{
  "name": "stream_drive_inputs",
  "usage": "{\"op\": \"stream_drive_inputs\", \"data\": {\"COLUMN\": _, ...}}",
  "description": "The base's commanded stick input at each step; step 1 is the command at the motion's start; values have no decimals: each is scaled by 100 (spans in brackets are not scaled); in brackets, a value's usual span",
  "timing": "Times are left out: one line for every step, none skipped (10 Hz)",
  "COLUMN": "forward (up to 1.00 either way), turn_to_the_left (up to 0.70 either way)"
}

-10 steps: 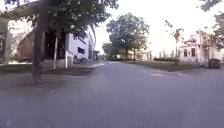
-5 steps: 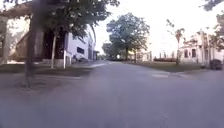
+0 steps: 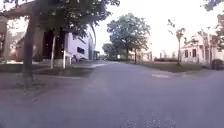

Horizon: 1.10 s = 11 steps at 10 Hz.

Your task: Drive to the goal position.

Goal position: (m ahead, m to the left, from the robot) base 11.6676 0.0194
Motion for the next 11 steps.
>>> {"op": "stream_drive_inputs", "data": {"forward": 50, "turn_to_the_left": 0}}
{"op": "stream_drive_inputs", "data": {"forward": 50, "turn_to_the_left": 0}}
{"op": "stream_drive_inputs", "data": {"forward": 50, "turn_to_the_left": -5}}
{"op": "stream_drive_inputs", "data": {"forward": 50, "turn_to_the_left": -15}}
{"op": "stream_drive_inputs", "data": {"forward": 50, "turn_to_the_left": -26}}
{"op": "stream_drive_inputs", "data": {"forward": 50, "turn_to_the_left": -37}}
{"op": "stream_drive_inputs", "data": {"forward": 50, "turn_to_the_left": -48}}
{"op": "stream_drive_inputs", "data": {"forward": 50, "turn_to_the_left": 0}}
{"op": "stream_drive_inputs", "data": {"forward": 50, "turn_to_the_left": 0}}
{"op": "stream_drive_inputs", "data": {"forward": 50, "turn_to_the_left": 0}}
{"op": "stream_drive_inputs", "data": {"forward": 50, "turn_to_the_left": 0}}
